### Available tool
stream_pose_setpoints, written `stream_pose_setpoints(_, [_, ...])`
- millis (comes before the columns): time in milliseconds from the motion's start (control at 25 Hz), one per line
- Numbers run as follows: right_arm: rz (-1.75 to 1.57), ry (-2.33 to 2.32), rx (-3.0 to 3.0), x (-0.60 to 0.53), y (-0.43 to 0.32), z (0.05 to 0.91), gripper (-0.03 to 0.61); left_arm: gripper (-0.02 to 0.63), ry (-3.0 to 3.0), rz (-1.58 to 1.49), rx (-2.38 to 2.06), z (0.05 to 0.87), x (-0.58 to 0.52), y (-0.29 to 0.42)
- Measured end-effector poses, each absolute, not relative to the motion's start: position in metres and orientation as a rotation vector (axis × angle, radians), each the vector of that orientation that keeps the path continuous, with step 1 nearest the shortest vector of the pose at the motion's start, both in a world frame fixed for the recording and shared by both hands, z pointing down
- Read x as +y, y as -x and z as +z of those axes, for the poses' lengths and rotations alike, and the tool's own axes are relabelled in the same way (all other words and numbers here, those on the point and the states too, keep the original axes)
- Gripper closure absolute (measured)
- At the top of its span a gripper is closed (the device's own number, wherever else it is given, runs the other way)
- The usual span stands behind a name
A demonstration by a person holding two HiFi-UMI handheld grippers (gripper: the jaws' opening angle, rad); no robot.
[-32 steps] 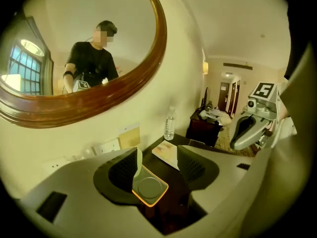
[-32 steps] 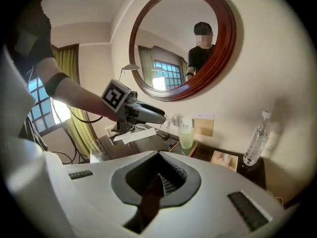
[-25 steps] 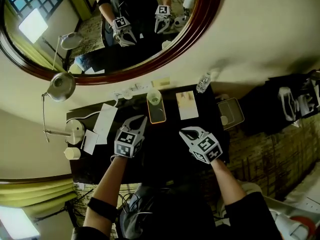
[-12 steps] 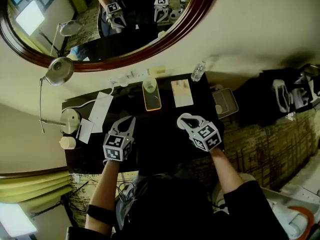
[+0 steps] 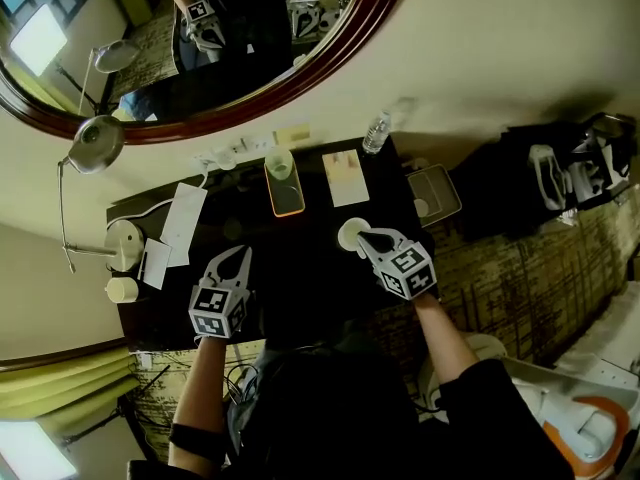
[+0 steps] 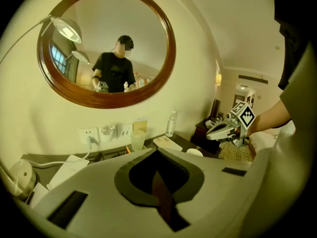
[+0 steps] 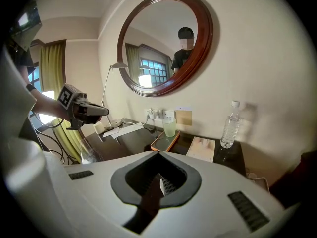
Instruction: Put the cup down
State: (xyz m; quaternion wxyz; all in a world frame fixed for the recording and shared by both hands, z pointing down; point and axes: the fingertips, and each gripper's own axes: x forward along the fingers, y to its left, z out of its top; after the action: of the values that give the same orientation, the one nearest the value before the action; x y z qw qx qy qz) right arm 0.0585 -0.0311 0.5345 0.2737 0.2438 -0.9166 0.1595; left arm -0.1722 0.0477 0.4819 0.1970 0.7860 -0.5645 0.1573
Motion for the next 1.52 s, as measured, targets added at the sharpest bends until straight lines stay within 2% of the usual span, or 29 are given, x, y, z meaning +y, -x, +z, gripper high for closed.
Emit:
stream_pose_setpoints(320, [0.415, -0.756, -2.406, -0.041, -0.081, 0.548, 0.553, 0.608, -2.228, 0.404, -1.592, 0.472, 0.037, 0.167])
stream_pose_setpoints(400, [0.434, -0.765, -2.387, -0.040, -0.085, 0.553, 0.474, 0.608, -2.231, 0.403, -1.589, 0.471, 0.036, 0.165])
stream_pose_setpoints(480, [0.453, -0.766, -2.378, -0.039, -0.087, 0.558, 0.351, 0.608, -2.234, 0.403, -1.579, 0.472, 0.037, 0.163])
stream_pose_setpoints(520, [0.462, -0.763, -2.376, -0.038, -0.086, 0.558, 0.323, 0.608, -2.235, 0.405, -1.575, 0.472, 0.036, 0.162])
stream_pose_setpoints(600, [0.474, -0.760, -2.361, -0.037, -0.086, 0.564, 0.228, 0.608, -2.239, 0.411, -1.568, 0.473, 0.035, 0.161])
stream_pose_setpoints(680, [0.473, -0.767, -2.333, -0.038, -0.089, 0.578, 0.156, 0.608, -2.241, 0.418, -1.562, 0.474, 0.033, 0.160])
stream_pose_setpoints(800, [0.479, -0.782, -2.297, -0.037, -0.090, 0.589, 0.095, 0.608, -2.247, 0.424, -1.546, 0.476, 0.030, 0.158])
stream_pose_setpoints(1000, [0.515, -0.770, -2.266, -0.036, -0.090, 0.615, 0.071, 0.608, -2.249, 0.449, -1.519, 0.480, 0.024, 0.155])
stream_pose_setpoints(1520, [0.484, -0.778, -2.265, -0.056, -0.072, 0.670, 0.071, 0.608, -2.169, 0.475, -1.571, 0.511, 0.013, 0.160])
